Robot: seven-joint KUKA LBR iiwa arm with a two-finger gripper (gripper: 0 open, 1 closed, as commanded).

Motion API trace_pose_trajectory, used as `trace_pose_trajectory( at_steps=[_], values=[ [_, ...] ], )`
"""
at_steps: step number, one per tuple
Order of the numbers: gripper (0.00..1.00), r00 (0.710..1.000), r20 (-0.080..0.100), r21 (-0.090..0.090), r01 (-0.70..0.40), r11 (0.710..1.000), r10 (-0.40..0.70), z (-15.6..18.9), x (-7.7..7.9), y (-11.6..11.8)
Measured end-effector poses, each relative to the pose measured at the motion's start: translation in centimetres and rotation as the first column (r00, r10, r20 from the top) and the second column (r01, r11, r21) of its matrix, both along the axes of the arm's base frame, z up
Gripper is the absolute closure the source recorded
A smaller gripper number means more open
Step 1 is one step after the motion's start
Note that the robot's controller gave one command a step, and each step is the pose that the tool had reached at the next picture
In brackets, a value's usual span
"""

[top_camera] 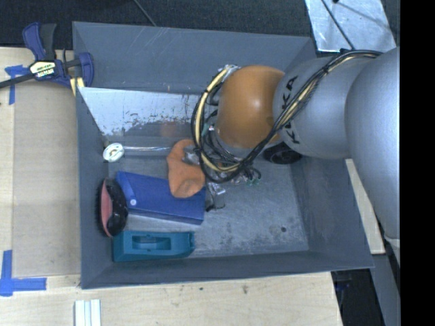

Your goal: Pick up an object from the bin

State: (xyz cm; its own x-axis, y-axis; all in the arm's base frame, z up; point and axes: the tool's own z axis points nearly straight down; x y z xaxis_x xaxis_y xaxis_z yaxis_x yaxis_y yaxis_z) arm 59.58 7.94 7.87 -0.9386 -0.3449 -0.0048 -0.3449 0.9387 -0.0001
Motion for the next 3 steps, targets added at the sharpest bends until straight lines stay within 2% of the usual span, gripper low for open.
trace_pose_trajectory(
  at_steps=[1, 2, 3],
  values=[
    [1.0, 0.994, 0.001, -0.023, 0.109, 0.994, -0.109, -0.6, -0.5, 0.7],
    [1.0, 0.994, 0.001, -0.023, 0.109, 0.994, -0.109, -0.6, -0.5, 0.7],
    [1.0, 0.991, 0.003, 0.001, 0.13, 0.991, -0.13, 15.3, -0.9, 4.3]
  ],
)
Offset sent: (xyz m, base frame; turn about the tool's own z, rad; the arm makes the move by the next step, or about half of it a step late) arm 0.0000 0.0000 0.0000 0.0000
